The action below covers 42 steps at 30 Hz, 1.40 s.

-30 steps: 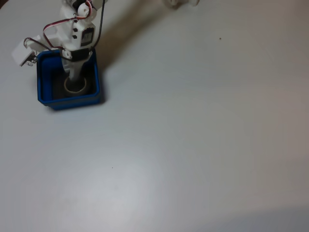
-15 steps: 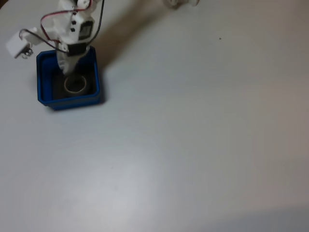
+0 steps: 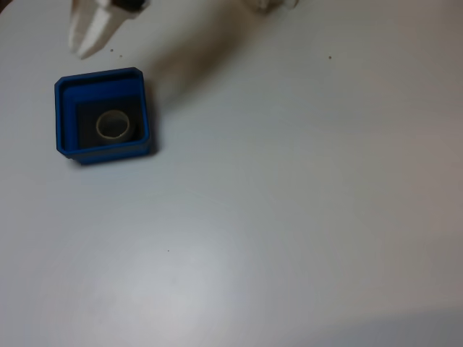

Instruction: Pick the black tape roll and drop it in the blue box

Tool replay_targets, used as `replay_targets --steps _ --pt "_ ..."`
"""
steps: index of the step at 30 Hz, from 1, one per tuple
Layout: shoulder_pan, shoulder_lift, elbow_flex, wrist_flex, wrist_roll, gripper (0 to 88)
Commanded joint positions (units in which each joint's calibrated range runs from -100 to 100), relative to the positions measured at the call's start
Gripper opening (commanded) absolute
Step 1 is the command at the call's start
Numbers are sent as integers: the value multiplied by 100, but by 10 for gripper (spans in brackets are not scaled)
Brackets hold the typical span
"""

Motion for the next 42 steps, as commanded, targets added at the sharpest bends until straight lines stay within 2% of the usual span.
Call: replay_targets --steps 1,13,27,31,42 --pt "-632 -527 -444 -105 40 8" --pt "-2928 -477 -390 -105 31 8" --pt "-4784 -502 -183 -80 22 8" --pt "-4989 -644 527 -97 22 8" --pt "-4989 -2684 3285 -105 22 8"
